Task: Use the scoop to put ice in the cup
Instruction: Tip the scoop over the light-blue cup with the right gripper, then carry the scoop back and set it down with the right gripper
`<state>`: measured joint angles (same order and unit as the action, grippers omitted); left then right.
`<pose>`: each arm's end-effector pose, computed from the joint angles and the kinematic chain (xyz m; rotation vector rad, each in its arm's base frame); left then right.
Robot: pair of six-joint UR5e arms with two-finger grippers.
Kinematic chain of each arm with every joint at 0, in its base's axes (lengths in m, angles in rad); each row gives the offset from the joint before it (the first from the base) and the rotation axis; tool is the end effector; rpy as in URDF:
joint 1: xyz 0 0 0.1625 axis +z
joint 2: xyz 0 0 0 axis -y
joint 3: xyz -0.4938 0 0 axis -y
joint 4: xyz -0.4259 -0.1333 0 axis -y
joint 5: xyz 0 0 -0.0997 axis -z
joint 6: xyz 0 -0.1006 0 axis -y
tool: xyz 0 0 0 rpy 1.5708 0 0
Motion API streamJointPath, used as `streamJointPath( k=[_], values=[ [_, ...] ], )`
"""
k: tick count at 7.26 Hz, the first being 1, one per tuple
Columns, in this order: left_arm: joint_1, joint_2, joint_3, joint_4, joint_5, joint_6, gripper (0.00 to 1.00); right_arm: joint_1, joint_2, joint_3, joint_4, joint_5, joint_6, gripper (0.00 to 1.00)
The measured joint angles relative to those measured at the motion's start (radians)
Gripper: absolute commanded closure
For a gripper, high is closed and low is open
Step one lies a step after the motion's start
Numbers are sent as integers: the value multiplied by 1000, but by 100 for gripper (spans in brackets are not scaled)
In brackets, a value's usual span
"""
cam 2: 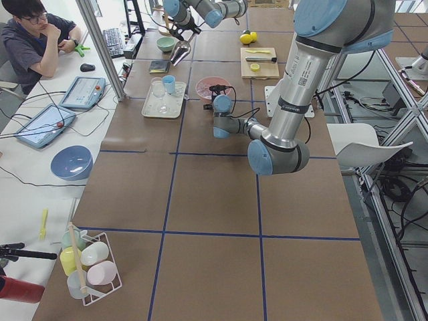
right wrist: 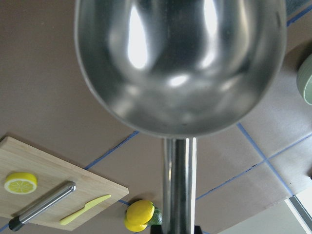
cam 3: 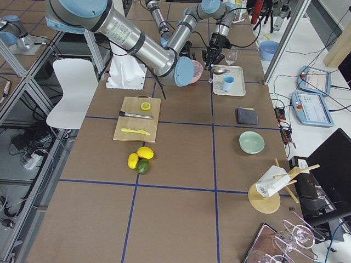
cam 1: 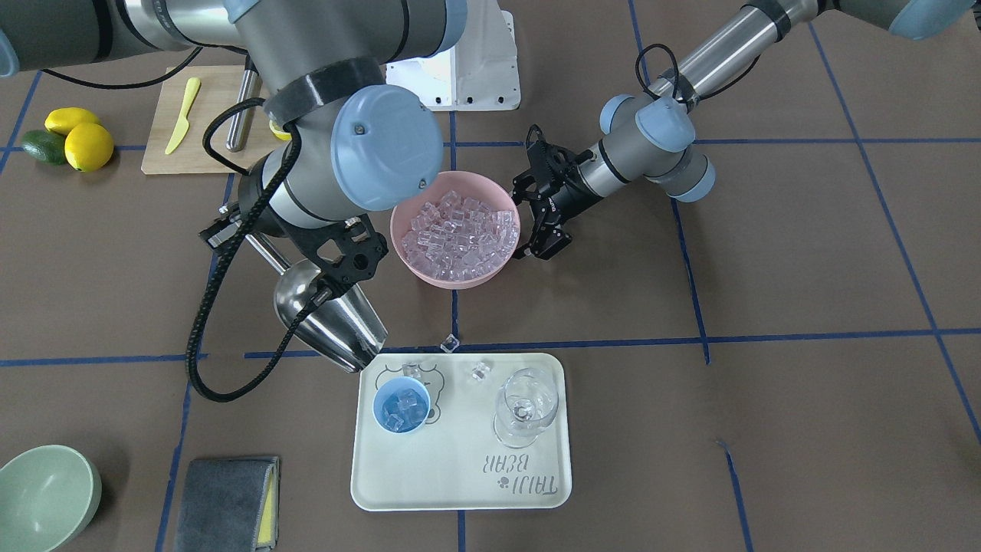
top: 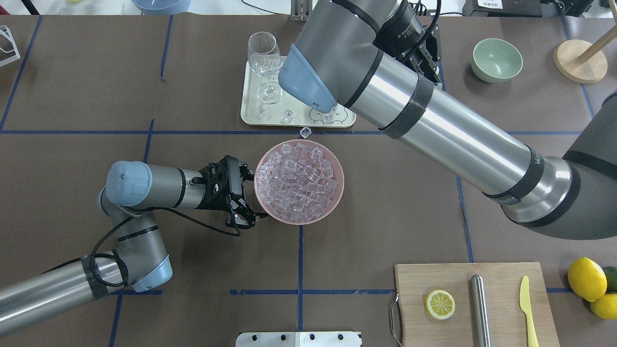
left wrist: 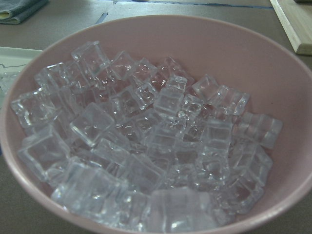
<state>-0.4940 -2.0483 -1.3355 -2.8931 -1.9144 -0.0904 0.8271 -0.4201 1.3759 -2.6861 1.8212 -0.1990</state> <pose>0.6006 -0.4364 0.3998 1.2093 1.1413 1.0307 -0.4480 -0.6471 0.1281 -0.2280 -0.2051 -0.9156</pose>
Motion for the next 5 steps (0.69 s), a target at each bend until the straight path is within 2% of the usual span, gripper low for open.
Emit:
streamJointPath(
  k=[3, 4, 5],
  values=[
    [0, 1, -1, 0, 0, 0, 0, 27, -11, 61, 1, 120, 143, 100],
    [0, 1, -1, 0, 0, 0, 0, 33, -40, 122, 3, 156, 214, 100],
    [0, 2, 0, 0, 0, 0, 0, 36, -115, 234, 32, 193, 318, 100]
  ],
)
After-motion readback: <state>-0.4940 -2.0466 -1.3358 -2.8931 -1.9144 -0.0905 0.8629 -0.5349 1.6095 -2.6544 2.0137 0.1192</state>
